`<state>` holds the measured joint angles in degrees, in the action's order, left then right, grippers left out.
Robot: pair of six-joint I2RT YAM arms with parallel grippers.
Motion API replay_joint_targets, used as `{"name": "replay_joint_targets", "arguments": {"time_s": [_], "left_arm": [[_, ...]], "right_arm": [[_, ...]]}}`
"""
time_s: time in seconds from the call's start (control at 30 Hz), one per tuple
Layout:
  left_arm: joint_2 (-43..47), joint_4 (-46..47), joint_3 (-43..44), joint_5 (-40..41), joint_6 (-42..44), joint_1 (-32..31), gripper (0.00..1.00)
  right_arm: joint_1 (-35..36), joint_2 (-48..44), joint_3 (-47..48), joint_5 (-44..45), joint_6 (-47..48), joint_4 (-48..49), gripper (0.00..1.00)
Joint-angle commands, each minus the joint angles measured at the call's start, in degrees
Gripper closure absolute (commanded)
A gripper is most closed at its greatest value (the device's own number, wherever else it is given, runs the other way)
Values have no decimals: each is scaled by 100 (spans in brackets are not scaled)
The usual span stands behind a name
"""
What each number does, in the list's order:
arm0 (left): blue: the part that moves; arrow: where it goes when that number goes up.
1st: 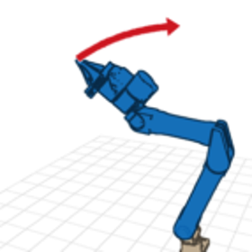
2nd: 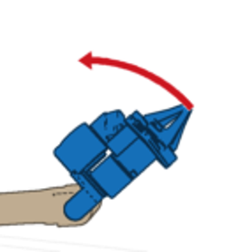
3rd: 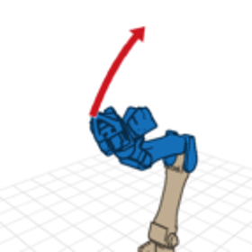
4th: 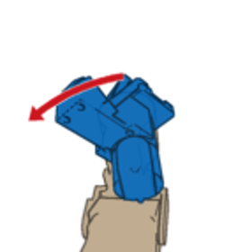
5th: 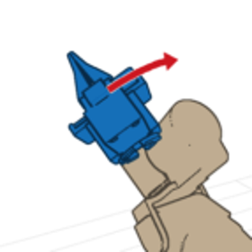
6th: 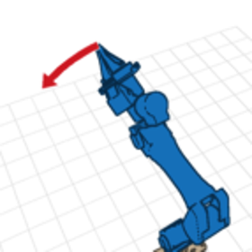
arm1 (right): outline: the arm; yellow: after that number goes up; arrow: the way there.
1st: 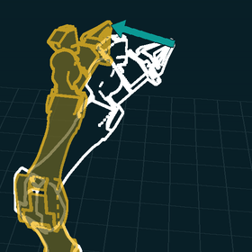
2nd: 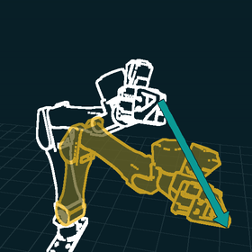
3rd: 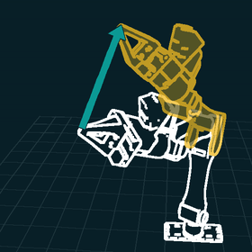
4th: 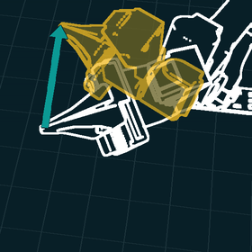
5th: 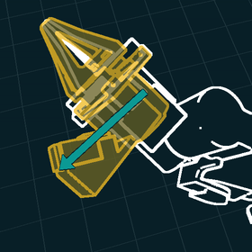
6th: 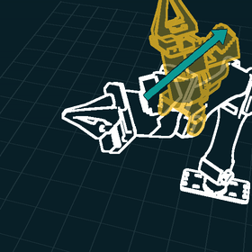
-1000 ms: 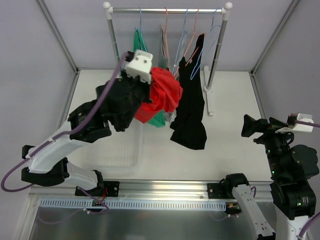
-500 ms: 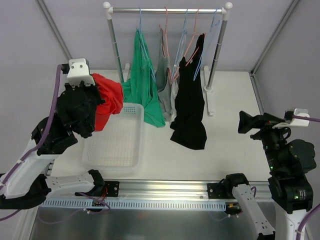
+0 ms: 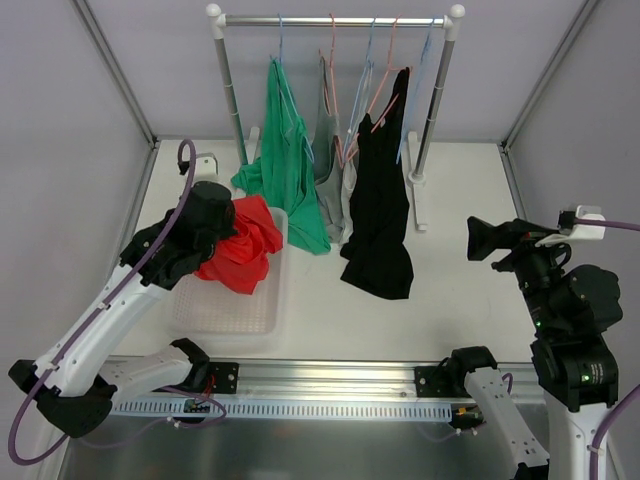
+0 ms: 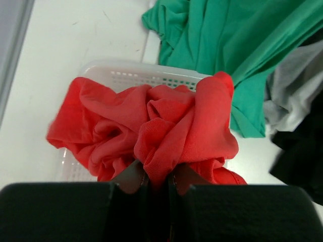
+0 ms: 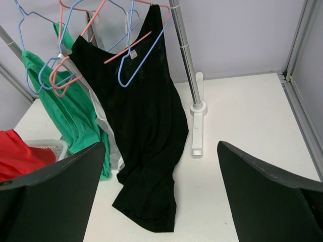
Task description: Remove the tank top from the hanger
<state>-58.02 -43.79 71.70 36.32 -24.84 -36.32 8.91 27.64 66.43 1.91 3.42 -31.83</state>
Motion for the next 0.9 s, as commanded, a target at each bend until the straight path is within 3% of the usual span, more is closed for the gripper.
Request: {"name": "replay_joint_targets", "arguments": {"time_s": [0.0,0.4,0.57,0.87], "left_arm": [[300,301,265,-414,-303,19,100],[-95,161,2919,-890,805,19,100],[-43,90,2780,-714,718,19,100],[361,81,1620,-441,103,28,100]], "right_arm": [[6,145,-52,-121,-70,371,1],[6,198,-139,-130,-26,459,1],[6,119,-148,-77,97,450,1],[6,172,-192,-130,97,468,0]]}}
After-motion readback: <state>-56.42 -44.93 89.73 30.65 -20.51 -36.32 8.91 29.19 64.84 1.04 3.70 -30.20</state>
